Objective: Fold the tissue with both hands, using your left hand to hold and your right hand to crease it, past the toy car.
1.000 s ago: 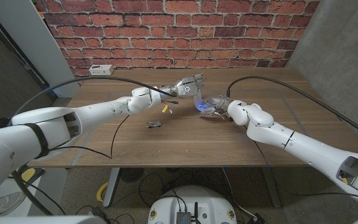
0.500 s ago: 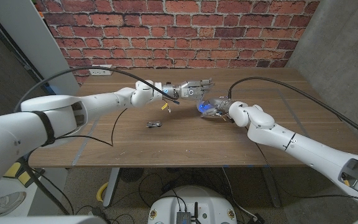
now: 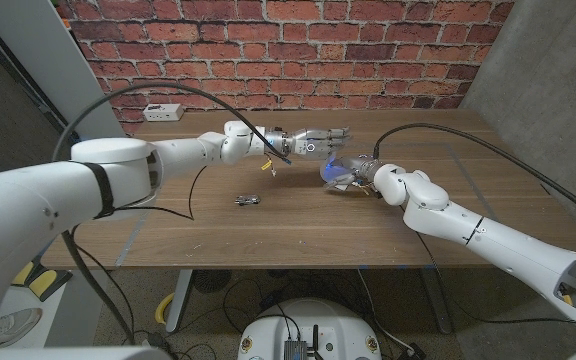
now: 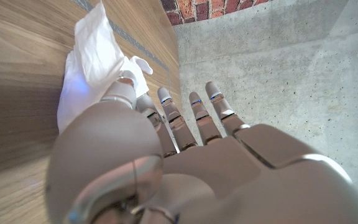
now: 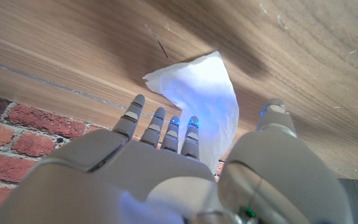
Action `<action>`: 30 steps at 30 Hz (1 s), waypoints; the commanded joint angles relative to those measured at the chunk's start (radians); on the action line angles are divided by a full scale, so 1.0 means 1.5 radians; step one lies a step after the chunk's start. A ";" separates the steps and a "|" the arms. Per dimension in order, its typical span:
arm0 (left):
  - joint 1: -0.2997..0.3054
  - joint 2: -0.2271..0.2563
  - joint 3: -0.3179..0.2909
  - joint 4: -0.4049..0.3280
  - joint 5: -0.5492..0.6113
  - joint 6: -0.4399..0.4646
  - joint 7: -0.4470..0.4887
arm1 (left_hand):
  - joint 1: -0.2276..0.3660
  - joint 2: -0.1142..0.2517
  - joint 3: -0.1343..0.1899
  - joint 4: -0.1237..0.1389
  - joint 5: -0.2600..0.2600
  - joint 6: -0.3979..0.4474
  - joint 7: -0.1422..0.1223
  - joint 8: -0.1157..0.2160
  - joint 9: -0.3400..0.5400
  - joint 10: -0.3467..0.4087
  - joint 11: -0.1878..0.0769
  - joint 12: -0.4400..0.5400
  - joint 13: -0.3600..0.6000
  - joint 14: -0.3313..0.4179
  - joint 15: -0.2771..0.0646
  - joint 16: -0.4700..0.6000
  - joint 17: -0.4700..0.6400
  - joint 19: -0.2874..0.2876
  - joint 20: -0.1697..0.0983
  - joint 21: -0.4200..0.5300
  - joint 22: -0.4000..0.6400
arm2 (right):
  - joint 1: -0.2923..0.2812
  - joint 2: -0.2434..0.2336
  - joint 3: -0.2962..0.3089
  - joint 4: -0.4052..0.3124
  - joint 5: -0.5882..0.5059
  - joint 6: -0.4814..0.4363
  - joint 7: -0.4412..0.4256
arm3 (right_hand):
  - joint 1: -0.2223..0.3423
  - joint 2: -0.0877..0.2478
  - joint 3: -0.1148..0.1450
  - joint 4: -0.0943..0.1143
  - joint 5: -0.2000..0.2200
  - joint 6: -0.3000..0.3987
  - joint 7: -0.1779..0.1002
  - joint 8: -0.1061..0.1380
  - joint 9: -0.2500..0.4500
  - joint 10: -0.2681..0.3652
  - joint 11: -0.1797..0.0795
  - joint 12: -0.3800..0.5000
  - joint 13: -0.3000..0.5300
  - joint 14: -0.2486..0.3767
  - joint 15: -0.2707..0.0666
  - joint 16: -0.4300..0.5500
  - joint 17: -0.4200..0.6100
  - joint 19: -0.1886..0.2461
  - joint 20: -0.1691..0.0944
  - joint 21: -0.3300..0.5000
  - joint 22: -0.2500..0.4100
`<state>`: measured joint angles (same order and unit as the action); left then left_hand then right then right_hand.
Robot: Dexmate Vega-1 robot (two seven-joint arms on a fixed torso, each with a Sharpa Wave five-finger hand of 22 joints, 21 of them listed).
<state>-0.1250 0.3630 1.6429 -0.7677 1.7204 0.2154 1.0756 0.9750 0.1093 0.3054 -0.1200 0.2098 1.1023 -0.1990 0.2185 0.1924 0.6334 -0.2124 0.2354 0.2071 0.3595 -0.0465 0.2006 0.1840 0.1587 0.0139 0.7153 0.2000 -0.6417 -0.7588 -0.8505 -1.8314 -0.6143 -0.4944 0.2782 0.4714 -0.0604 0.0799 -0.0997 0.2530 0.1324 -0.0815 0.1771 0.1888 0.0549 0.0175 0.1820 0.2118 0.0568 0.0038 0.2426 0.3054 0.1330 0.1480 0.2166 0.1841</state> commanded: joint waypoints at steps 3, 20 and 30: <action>-0.063 -0.052 0.108 0.049 -0.057 0.008 0.028 | 0.003 0.004 -0.003 -0.002 0.008 0.016 -0.013 -0.003 0.003 0.003 -0.001 0.004 0.003 0.005 -0.108 0.001 0.002 -0.003 0.006 0.002 0.000 | -0.018 -0.028 0.004 -0.040 -0.023 -0.102 0.025 | 0.005 -0.008 -0.013 0.000 0.020 -0.041 0.002 0.003 0.004 -0.067 -0.006 -0.003 0.003 -0.040 0.007 -0.014 0.005 -0.006 -0.010 -0.001 0.003; -0.091 -0.039 0.136 -0.001 -0.053 0.014 0.028 | 0.005 0.005 -0.006 -0.002 0.016 0.021 -0.011 -0.004 0.003 0.007 -0.003 0.004 0.005 0.001 -0.106 0.000 0.003 -0.008 0.009 0.002 0.000 | -0.017 -0.083 -0.040 -0.089 -0.107 -0.315 0.115 | 0.054 0.031 0.001 -0.013 0.049 -0.030 -0.004 0.013 0.004 -0.077 -0.008 0.013 0.001 -0.110 0.021 -0.028 0.002 -0.148 0.044 -0.031 0.000; -0.100 -0.013 0.130 -0.057 -0.026 0.000 -0.002 | 0.006 0.004 -0.008 -0.002 0.020 0.024 -0.011 -0.004 0.003 0.005 -0.003 0.003 0.006 -0.002 -0.106 -0.002 0.003 -0.012 0.012 0.002 0.000 | 0.013 -0.111 -0.095 -0.103 -0.174 -0.429 0.211 | 0.188 0.117 0.080 -0.050 0.049 -0.031 -0.016 0.017 0.003 -0.102 -0.017 0.011 -0.001 -0.164 0.019 -0.030 -0.021 -0.139 0.039 -0.013 -0.004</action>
<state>-0.2571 0.3141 1.8361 -0.7825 1.6497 0.2316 1.1058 0.9782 0.1123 0.2970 -0.1202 0.2304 1.1129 -0.2018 0.2075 0.1926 0.6387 -0.2178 0.2354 0.2118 0.3555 -0.0426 0.2005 0.1838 0.1441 0.0286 0.7153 0.2001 -0.6569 -0.8812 -0.9194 -1.9618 -0.7763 -0.9558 0.4659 0.7094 0.0930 0.1764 -0.1671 0.3357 0.0855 -0.0952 0.1928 0.1905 -0.0847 -0.0074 0.1965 0.2090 -0.1687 0.0195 0.1943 0.2773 -0.0838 0.2014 0.1895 0.1766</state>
